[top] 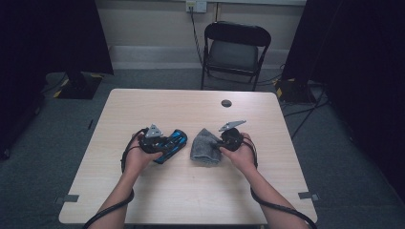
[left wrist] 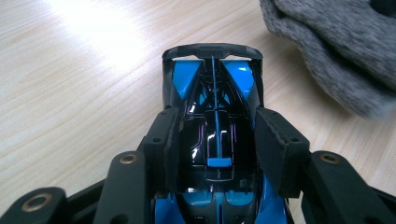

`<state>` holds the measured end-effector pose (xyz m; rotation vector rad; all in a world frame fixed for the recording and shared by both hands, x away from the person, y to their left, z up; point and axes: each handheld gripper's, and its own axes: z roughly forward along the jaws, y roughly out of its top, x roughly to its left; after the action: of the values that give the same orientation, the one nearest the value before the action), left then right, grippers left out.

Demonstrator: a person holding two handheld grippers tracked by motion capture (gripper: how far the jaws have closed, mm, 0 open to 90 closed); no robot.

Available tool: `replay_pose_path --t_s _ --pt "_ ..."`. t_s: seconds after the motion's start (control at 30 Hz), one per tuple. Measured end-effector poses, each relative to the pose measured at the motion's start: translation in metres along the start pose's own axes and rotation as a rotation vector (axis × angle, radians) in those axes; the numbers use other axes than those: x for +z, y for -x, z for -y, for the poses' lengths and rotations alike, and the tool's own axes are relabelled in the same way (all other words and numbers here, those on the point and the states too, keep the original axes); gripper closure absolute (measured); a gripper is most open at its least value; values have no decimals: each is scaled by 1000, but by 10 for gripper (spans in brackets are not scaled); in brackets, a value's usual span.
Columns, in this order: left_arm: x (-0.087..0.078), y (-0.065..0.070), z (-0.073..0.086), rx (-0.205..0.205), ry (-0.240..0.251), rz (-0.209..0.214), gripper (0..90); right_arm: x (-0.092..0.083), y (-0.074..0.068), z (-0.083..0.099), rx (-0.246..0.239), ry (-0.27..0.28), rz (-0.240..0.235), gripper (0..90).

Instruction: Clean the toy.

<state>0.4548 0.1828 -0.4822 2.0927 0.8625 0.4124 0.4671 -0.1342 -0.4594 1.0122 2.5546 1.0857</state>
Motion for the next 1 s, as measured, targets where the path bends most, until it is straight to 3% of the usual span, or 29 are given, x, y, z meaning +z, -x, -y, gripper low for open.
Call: replay_pose_path --t_s 0.43,1.0 --pt "0 1 0 2 1 -3 517 12 -63 -3 -149 -15 -169 767" --pt "0 1 0 -1 2 -4 518 40 -117 -13 -266 -56 -315 766"
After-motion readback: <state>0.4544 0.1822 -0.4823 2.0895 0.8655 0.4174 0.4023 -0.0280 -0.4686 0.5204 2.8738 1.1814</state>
